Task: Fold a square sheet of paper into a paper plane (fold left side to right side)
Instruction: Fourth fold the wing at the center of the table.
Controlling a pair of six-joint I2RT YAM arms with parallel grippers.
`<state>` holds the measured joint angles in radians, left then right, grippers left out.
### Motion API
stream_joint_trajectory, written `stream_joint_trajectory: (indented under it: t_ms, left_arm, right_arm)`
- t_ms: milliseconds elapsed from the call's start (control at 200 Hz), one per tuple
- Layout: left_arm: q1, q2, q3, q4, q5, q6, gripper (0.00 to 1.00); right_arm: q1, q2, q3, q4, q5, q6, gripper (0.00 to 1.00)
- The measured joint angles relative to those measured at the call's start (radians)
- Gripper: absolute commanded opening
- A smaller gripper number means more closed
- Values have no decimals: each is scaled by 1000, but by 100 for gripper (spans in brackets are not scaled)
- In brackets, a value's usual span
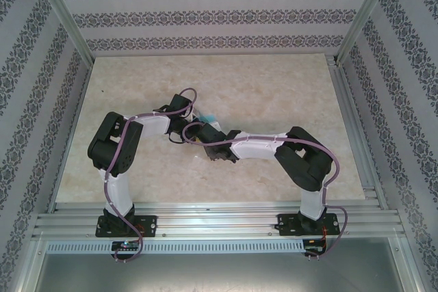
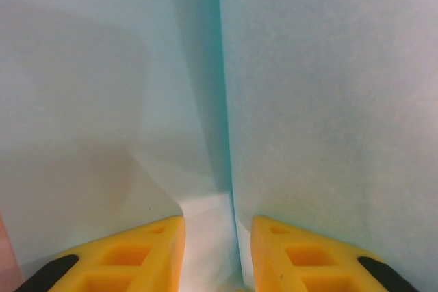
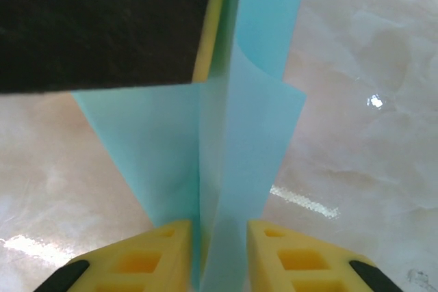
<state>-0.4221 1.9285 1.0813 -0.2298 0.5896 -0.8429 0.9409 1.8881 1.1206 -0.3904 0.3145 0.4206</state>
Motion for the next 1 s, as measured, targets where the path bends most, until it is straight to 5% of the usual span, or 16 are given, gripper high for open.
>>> stream_joint_trajectory:
  t_ms: [1004]
  left_arm:
    - [0, 2, 4, -5, 0, 3, 32]
  right_arm:
    - [26, -40, -56, -1, 6, 12, 0]
